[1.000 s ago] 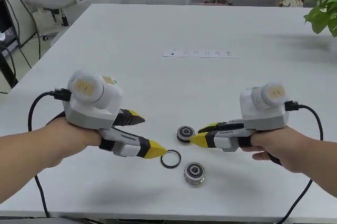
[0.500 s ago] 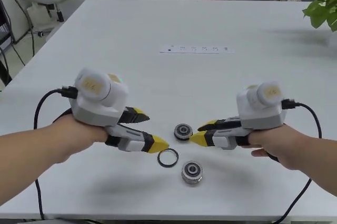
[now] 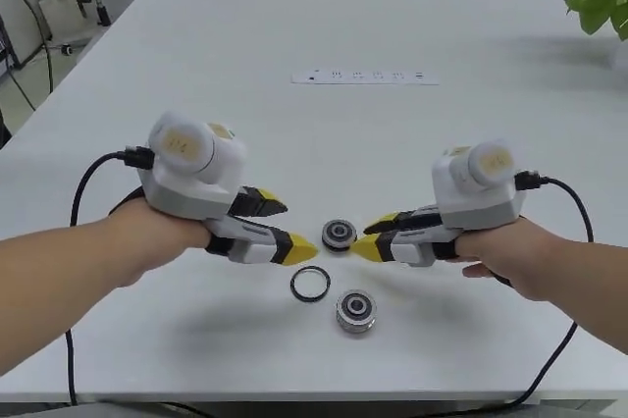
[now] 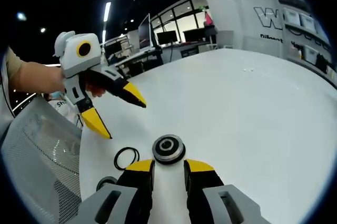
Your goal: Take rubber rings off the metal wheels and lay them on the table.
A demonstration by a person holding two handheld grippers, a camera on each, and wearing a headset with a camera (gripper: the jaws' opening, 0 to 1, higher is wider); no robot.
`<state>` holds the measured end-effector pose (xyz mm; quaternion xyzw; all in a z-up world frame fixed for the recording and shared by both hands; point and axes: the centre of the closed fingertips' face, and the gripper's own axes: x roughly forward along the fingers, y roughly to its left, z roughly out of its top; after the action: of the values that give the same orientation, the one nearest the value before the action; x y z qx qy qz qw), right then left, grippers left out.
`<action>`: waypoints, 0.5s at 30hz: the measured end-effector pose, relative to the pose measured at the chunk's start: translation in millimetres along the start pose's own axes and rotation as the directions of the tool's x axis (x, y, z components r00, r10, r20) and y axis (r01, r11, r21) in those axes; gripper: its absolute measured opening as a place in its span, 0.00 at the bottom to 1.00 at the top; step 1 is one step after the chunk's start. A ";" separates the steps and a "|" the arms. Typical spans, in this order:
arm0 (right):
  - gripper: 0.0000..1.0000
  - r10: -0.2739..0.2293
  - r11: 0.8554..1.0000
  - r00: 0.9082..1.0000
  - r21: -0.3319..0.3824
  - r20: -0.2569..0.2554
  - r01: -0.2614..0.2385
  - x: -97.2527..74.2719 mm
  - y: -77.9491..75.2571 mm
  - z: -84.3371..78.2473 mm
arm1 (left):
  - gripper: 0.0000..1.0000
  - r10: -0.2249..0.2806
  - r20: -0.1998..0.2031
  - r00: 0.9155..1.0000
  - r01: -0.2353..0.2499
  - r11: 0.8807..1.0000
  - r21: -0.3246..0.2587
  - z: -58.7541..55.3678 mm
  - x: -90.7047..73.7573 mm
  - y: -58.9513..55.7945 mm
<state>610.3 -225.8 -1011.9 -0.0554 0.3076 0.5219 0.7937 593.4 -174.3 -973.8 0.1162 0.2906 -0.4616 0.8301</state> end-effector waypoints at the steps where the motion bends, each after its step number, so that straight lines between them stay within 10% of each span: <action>1: 0.20 0.002 1.000 1.000 -0.002 0.000 -0.002 0.4 0.3 0.3 | 0.46 -0.001 0.000 1.000 0.001 1.000 0.001 0.3 1.1 0.0; 15: 0.18 0.004 0.999 1.000 -0.035 -0.018 -0.004 6.9 -0.5 -3.4 | 0.39 -0.017 -0.020 1.000 0.017 1.000 0.020 1.6 19.2 1.9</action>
<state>611.1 -222.0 -1018.5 -0.0736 0.3057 0.5282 0.7887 603.3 -187.5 -984.0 0.1267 0.2949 -0.4704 0.8220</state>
